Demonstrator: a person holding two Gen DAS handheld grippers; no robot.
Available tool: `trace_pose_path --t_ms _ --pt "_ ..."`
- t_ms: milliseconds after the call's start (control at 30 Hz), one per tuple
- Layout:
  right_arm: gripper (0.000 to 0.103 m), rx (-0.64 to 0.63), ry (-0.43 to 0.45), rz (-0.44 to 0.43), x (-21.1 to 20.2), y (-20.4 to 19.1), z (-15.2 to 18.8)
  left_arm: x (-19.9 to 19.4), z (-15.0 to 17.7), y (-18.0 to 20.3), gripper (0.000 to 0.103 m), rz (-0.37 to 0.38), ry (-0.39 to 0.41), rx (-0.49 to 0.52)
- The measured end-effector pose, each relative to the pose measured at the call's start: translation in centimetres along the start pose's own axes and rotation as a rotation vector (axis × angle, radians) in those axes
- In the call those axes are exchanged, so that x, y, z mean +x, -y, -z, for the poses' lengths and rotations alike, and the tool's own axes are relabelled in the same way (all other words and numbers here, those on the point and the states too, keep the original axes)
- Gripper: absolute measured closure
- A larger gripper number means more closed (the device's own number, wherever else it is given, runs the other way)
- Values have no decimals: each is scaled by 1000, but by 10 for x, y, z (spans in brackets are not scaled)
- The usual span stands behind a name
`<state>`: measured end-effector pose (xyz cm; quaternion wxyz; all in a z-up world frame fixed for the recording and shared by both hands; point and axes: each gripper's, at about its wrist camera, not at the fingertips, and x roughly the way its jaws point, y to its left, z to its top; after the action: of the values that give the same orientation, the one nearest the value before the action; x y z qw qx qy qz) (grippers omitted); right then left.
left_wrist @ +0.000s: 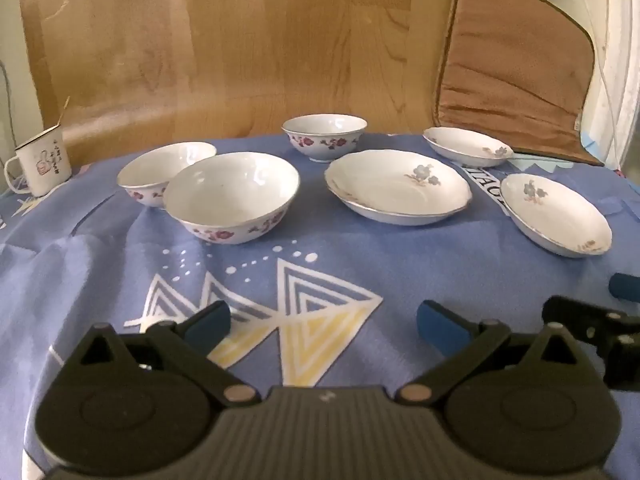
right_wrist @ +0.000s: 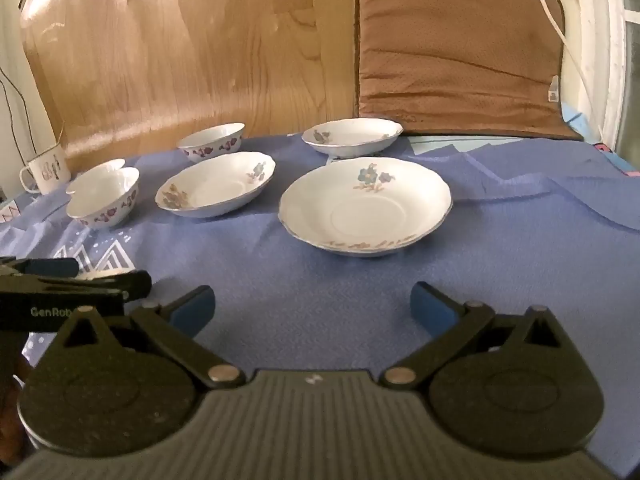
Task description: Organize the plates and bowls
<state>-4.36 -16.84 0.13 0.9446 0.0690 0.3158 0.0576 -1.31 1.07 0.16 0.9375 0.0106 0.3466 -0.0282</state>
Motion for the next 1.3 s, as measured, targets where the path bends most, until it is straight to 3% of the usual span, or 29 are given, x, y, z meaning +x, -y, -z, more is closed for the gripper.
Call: trace_pose_path --t_ms 100,233,367,533,1100,1267,1300 --pt "0 11 17 -2 -3 -1 2 -7 2 -9 0 -9 32 -65" --pt "0 14 51 10 -7 -3 4 -17 3 -16 0 -80 84 -111" --pt "0 -28 135 32 -19 -10 8 -14 3 -18 0 -138 68 -129" --pt "0 -15 179 40 -25 -7 8 -9 1 -25 0 -172 40 -163" --pt "0 0 218 40 -30 -5 12 -6 2 -10 0 -205 34 -84" --pt "8 -19 207 40 -28 -8 12 -6 2 -11 0 -199 33 -88" --pt "13 -23 204 40 -28 -9 12 -6 2 -11 0 -198 33 -88"
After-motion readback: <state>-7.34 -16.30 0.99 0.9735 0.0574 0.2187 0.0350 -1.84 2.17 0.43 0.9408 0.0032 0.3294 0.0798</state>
